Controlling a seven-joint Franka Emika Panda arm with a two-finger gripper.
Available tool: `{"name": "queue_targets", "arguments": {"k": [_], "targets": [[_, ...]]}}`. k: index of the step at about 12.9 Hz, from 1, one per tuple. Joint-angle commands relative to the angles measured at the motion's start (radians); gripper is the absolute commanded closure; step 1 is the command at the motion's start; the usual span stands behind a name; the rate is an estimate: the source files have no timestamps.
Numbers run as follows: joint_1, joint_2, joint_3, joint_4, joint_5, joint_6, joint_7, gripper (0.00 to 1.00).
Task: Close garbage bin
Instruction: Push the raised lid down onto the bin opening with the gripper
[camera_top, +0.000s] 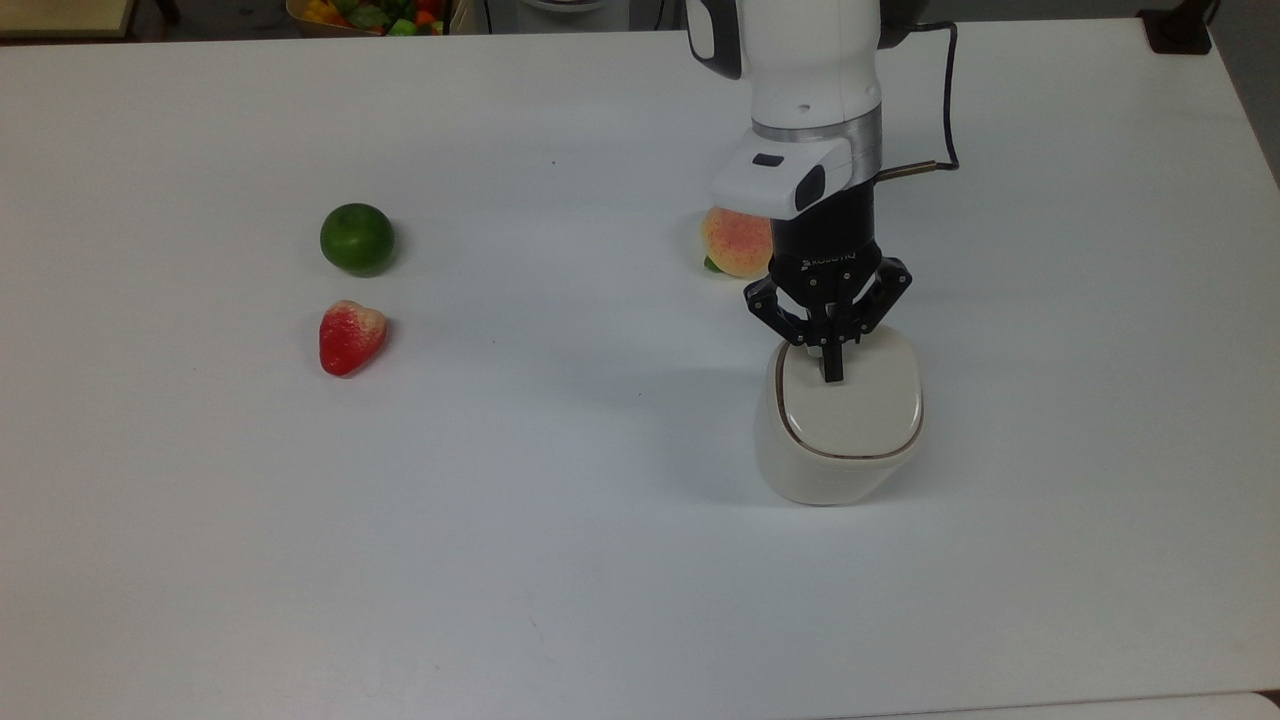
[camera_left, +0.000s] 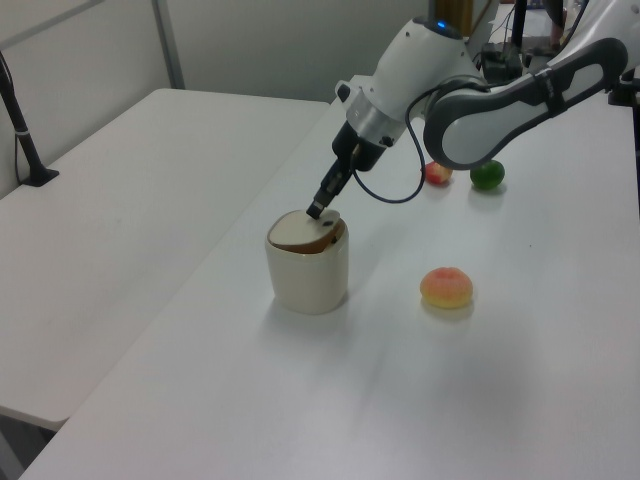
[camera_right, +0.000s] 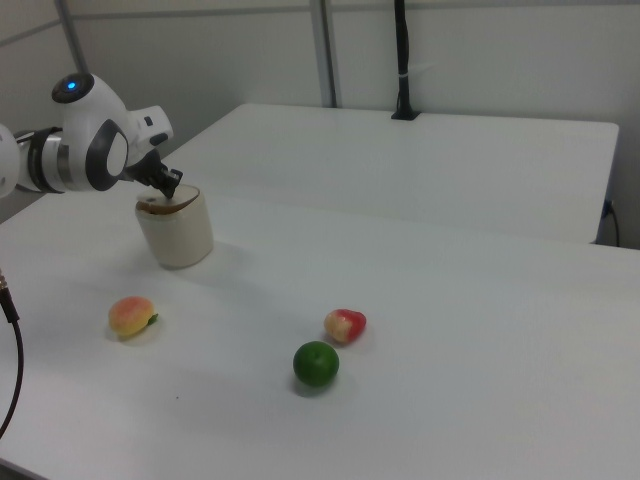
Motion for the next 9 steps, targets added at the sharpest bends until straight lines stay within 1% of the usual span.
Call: {"name": "queue_targets", "arguments": {"k": [1,9], "targets": [[0.006,-0.042,0.005,-0.061,-0.018,-0.027,0.011,1.00],[0.013,-0.021,0.006,-0.072,-0.026,-0.025,0.001,1.00]]}}
